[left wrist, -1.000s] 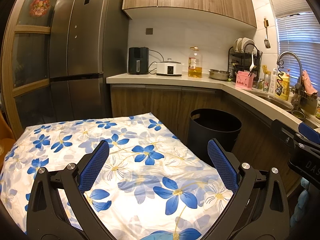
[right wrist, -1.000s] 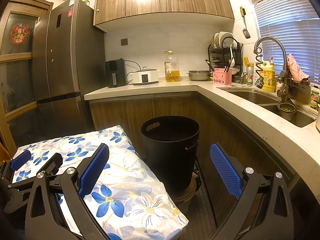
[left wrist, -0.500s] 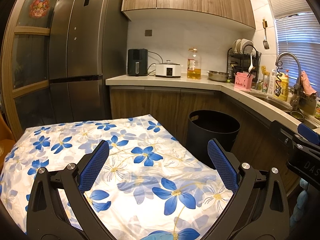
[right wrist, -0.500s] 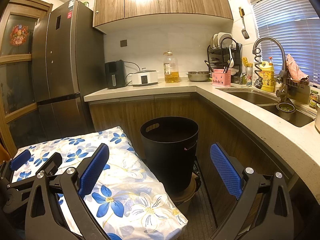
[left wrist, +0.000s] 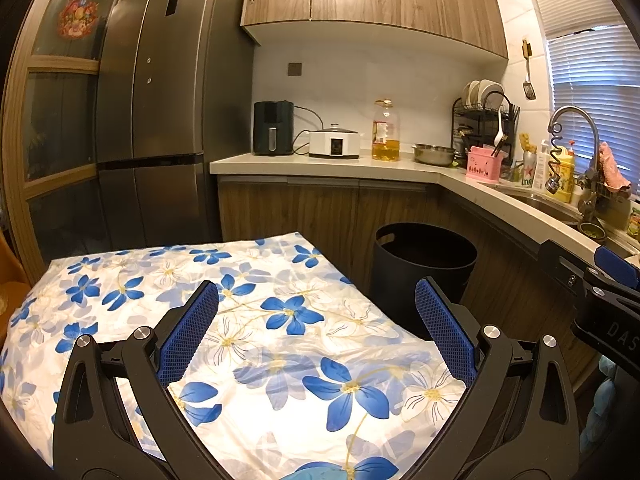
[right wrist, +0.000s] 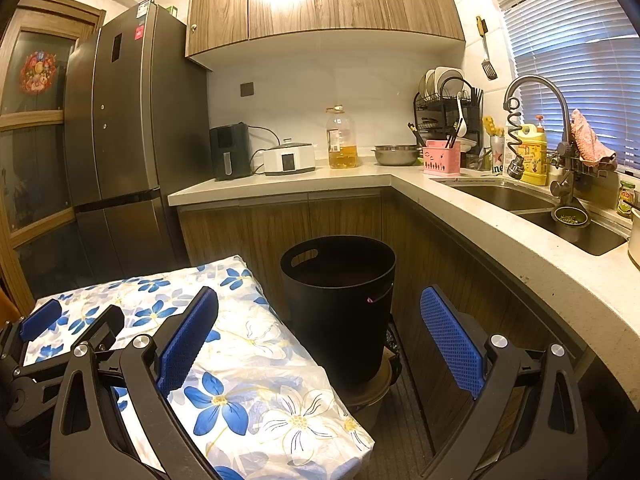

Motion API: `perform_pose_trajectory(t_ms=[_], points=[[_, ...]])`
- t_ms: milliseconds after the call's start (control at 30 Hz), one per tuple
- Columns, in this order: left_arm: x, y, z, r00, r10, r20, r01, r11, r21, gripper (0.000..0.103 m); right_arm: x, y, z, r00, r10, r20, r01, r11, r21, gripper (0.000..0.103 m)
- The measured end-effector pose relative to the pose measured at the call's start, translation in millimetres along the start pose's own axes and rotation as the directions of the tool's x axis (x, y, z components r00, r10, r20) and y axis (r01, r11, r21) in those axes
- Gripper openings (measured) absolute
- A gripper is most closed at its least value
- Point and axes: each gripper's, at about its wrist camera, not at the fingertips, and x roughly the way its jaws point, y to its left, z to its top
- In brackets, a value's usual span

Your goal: Collect trash

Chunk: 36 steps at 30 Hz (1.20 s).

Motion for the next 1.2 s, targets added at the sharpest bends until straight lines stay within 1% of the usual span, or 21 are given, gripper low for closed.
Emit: perform_pose_trajectory(t_ms=[67,100,167,267,1200], points=[[-0.2,0.9,1.1,1.0,-0.005,0.001,0.005,1.0,0.005,0.097,0.3,0.7,0.5,1.0,-0.002,0.0,0.002,1.0,-0.002,0.097],[-0.3,1.4,1.2,1.0,-0.009,0.002,0.009,1.0,0.006,0.095,-0.2,0.2,0.6,1.0,-0.002,0.001,0.002,1.0,-0.001,0.097],[-0.4,2.0,1.0,1.0,-0.014,0.002,0.014,1.0,0.01,0.086,0.0,0.9,1.0,1.0,-0.001,0.002,0.001,1.0,-0.001,0.097],[0.3,2.4,1.4,1.0,-0.014,0.001,0.014,1.0,0.018,0.082,-0.2,0.3,0.8,1.0,0.0,0.001,0.0,1.0,-0.002,0.097],[1.9,8.6,0.3,1.0,-0.012,0.003,0.012,1.0,0.023,0.082,-0.2,3.0,2.8,1.0,0.001,0.01,0.0,1.0,-0.007,0.097]])
